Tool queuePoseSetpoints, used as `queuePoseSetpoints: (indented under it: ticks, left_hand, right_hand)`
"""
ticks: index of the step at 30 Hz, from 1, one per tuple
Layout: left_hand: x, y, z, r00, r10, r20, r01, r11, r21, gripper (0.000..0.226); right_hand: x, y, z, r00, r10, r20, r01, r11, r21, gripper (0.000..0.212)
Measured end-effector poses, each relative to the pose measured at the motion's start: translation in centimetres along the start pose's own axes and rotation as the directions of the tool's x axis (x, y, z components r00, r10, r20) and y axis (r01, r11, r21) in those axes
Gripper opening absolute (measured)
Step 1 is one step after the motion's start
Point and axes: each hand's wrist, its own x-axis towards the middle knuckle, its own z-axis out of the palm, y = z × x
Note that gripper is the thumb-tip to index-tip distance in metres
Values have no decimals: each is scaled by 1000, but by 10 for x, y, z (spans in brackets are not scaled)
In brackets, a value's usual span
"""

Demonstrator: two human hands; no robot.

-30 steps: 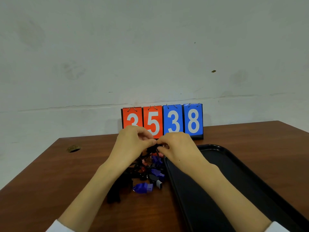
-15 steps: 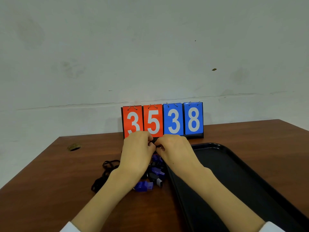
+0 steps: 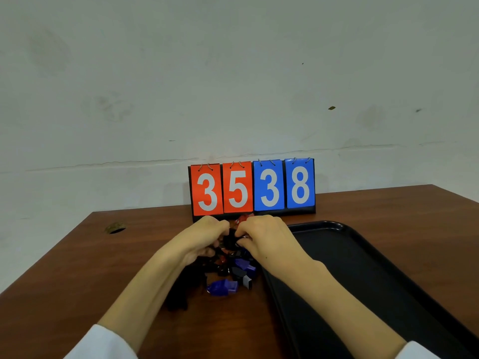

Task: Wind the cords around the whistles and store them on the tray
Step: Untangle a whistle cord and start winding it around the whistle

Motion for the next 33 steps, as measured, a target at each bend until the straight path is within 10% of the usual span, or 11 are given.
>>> queuePoseSetpoints:
  ticks: [10,14,18,24,33]
  left_hand:
    - [0,-2,-22,968,242,68,-251,917,310,17]
    - [4,-6,-31,938,109,328,-61,986,-154,26]
    - [7,-10,-29,958,173,228,-80,927,-367,12]
    - [-1,-4,-24,865,502,-8,-498,861,105,15]
    - [-5,-3,-15,621,782,61,-642,463,611,12]
  right_hand:
    - [-1,1,1,999,-39,-31,41,997,69,27]
    - [-2,3,0,993,-41,-110,54,992,116,25]
    - [-4,9,-8,990,-36,-139,58,986,155,25]
    - [-3,14,-6,990,-10,-144,37,983,182,24]
    - [1,20,-2,982,120,-146,-71,951,301,19]
